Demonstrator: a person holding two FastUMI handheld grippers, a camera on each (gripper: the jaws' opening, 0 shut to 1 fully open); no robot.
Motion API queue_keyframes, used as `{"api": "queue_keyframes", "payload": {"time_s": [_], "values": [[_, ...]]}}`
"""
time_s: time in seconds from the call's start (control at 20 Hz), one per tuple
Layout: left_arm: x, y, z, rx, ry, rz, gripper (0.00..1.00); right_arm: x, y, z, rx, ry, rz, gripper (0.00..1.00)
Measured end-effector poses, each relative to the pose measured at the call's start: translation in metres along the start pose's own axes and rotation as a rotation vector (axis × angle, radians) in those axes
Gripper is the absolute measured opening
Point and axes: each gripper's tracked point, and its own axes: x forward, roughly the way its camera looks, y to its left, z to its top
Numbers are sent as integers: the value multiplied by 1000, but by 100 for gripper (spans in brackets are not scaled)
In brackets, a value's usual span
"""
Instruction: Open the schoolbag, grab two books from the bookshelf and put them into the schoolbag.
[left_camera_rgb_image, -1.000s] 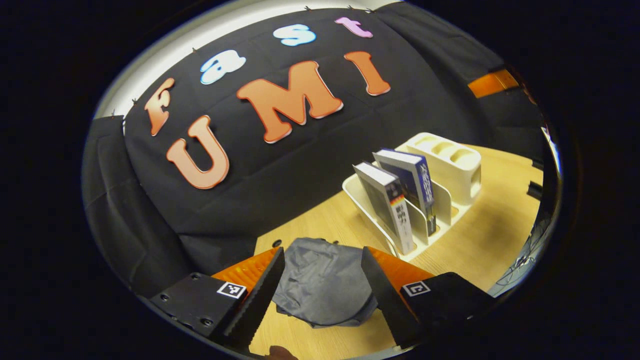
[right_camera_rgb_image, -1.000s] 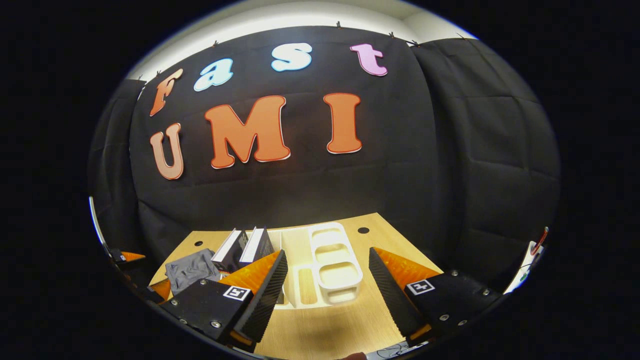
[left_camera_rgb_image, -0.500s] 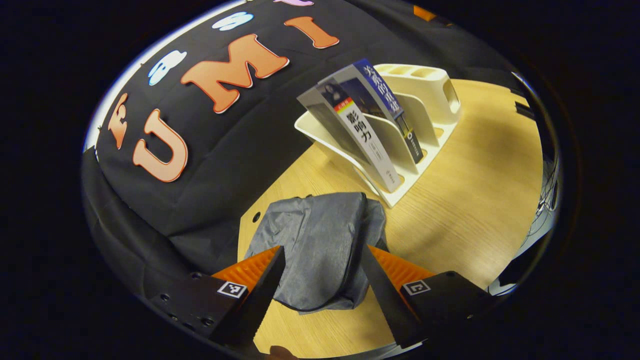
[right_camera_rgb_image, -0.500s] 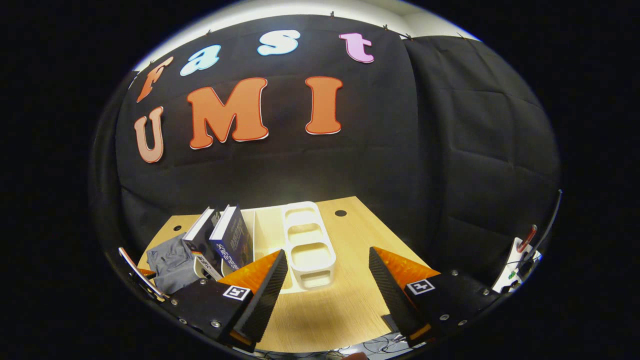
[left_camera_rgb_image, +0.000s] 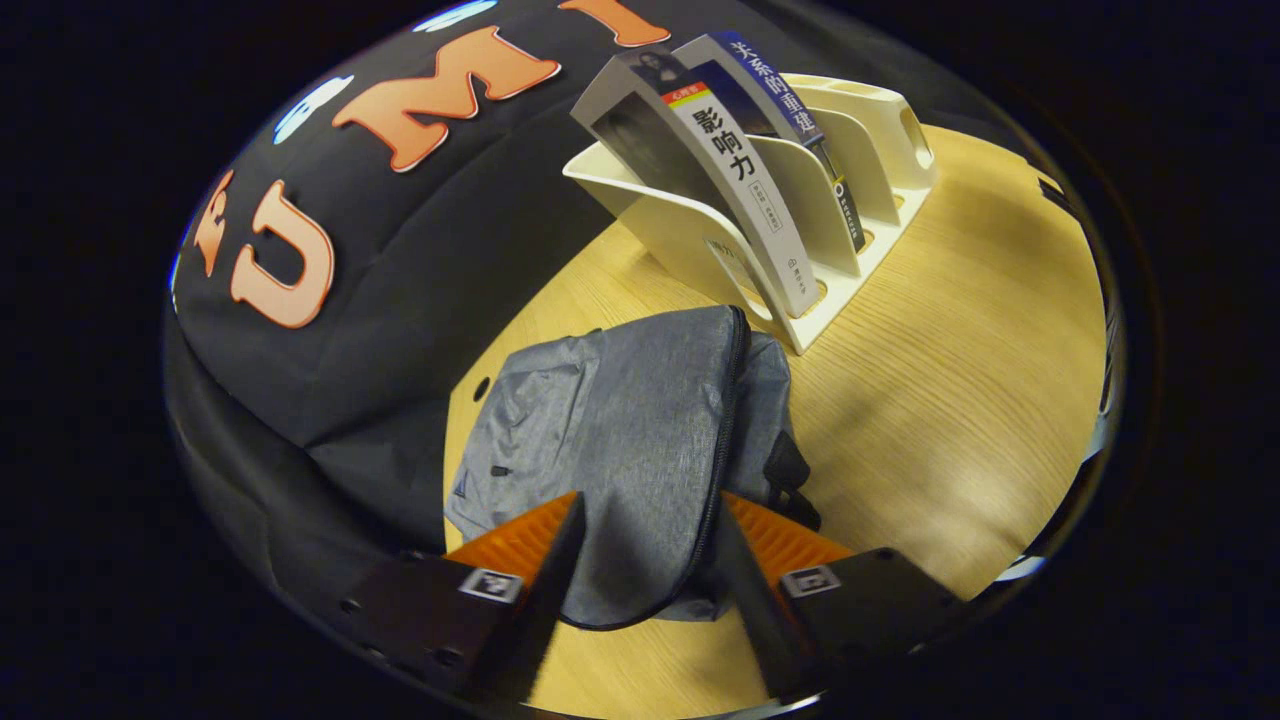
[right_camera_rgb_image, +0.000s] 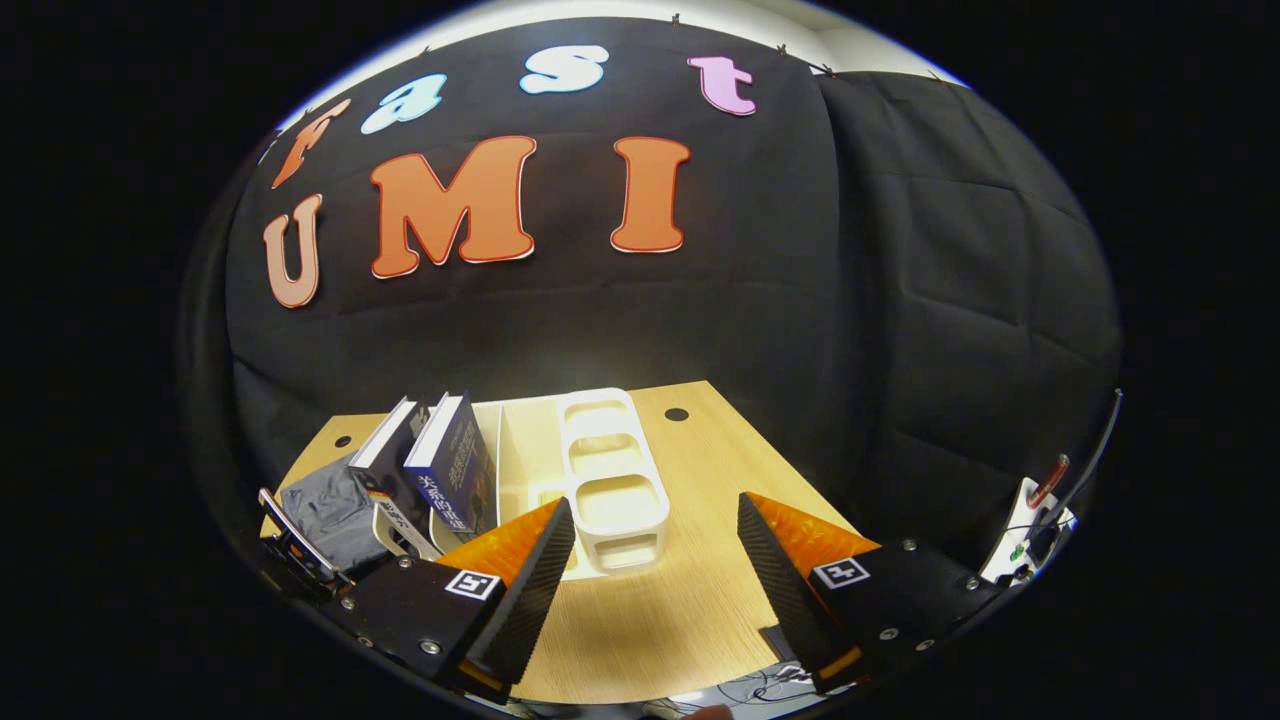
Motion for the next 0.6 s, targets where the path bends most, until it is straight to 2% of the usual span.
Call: {"api": "queue_keyframes", "payload": {"time_s": [0.05,0.1,0.2,0.25,0.4,0.55,0.6], "values": [[-2,2,-2,6,5,0,53,1,2,2,-5,-2,9,98],[-1,4,0,18,5,18,47,4,4,3,-12,-1,16,98],[-7,9,6,57,2,43,27,10,8,6,-9,8,35,98],[-7,4,5,88,23,1,12,12,11,8,5,16,53,98],[-5,8,9,96,51,-62,3,22,24,15,56,15,99,98],[-13,30,18,-24,56,-111,1,31,43,15,37,23,165,98],[-16,39,23,-67,59,-123,1,34,45,15,20,21,165,98]]}}
